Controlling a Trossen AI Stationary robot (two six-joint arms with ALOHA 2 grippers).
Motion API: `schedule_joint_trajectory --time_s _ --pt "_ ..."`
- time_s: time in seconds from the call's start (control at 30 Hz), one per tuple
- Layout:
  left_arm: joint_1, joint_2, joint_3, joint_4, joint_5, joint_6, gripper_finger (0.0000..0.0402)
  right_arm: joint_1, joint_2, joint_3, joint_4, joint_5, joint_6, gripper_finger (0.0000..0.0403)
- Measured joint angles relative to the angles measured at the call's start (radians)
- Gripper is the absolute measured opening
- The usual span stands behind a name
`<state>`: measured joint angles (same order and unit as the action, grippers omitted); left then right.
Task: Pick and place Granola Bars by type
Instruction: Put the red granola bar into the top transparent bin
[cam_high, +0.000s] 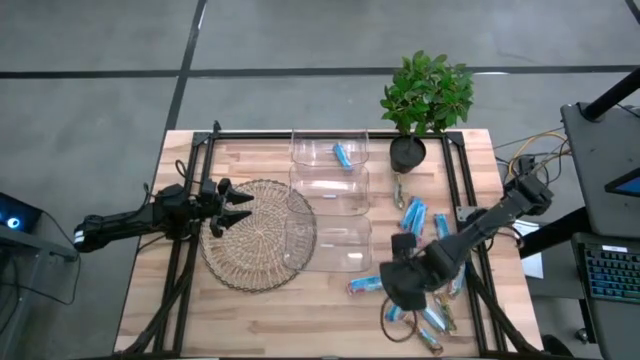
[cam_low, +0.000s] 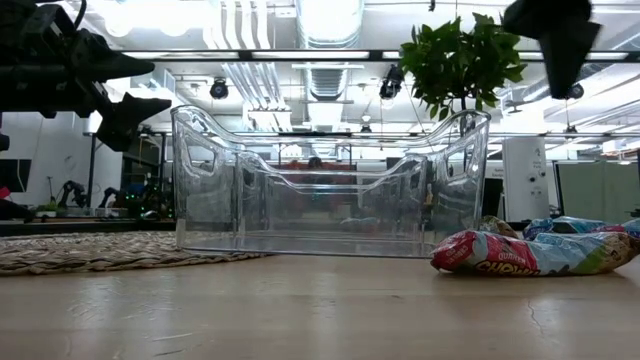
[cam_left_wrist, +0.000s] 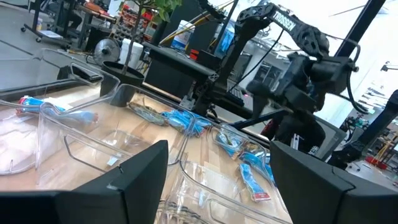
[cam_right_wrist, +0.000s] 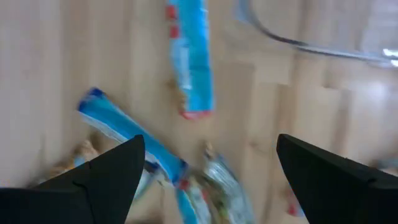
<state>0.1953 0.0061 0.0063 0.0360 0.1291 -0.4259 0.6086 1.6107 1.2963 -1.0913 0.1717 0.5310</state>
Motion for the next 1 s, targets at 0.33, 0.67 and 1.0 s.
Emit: schedule_joint_trajectory --time_s 0.33,0.67,1.0 --pt "0.0 0.002 0.0 0.0 0.0 0.0 0.0261 0.018 0.022 -0.161 0.244 0.014 -0.01 0.0346" --pt "0.0 0.01 0.0 0.0 0.0 0.0 0.0261 0.01 0.079 -0.272 0.432 0.091 -0.033 0.0327" --pt "0.0 0.018 0.0 0.0 0.0 0.0 0.0261 0.001 0.153 -0.291 0.505 0.09 -0.06 0.0326"
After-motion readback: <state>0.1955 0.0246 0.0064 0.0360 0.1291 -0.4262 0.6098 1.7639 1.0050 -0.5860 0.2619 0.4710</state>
